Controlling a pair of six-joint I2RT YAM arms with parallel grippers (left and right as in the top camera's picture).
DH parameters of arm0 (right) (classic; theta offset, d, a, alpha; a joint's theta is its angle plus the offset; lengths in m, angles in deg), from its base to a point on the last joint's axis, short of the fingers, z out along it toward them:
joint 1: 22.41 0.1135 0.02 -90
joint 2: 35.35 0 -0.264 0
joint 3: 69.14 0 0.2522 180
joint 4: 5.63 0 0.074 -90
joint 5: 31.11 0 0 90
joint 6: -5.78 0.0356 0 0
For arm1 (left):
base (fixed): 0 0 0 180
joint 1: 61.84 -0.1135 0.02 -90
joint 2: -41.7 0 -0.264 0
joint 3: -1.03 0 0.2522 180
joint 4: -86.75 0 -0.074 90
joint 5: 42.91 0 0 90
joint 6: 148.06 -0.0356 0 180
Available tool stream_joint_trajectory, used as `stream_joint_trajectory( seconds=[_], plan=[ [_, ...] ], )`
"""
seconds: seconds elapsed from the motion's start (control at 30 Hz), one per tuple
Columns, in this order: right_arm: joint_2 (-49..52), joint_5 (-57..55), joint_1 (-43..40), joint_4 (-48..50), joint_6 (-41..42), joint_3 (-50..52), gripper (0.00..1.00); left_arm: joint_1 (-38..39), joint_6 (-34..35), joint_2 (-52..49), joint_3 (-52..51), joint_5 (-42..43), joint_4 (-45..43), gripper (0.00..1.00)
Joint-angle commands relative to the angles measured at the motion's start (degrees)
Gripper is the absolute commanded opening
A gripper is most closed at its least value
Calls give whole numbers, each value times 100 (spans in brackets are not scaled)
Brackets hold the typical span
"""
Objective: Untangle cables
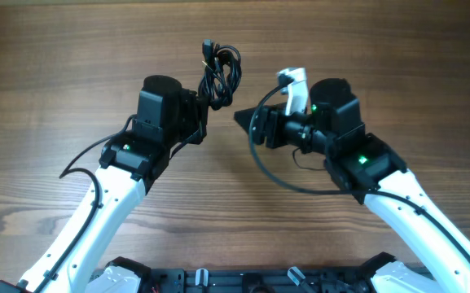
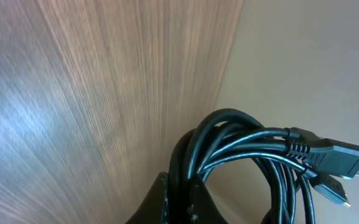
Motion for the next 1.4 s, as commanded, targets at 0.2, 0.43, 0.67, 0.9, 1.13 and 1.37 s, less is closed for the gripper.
stream_joint_trajectory(
  seconds=[0.2, 0.43, 0.67, 0.9, 1.13, 1.37],
  plan=[
    [105, -474, 225, 120, -844, -120, 50, -11, 356, 155, 26, 1447, -57, 4],
    [225, -778, 225, 175, -966, -120, 45, -11, 352, 155, 26, 1886, -57, 4],
    [236, -1005, 221, 181, -964, -122, 20, -13, 286, 155, 26, 1862, 160, 4],
    [227, -1082, 219, -129, -962, -122, 4, -17, -1180, 155, 26, 780, 518, 4],
    [214, -1665, 219, -706, -820, -122, 4, -17, -4275, 155, 26, -767, 516, 4],
    [188, -2291, 219, -1287, -732, -131, 4, -175, -5748, 155, 26, -1504, 516, 4]
  ],
)
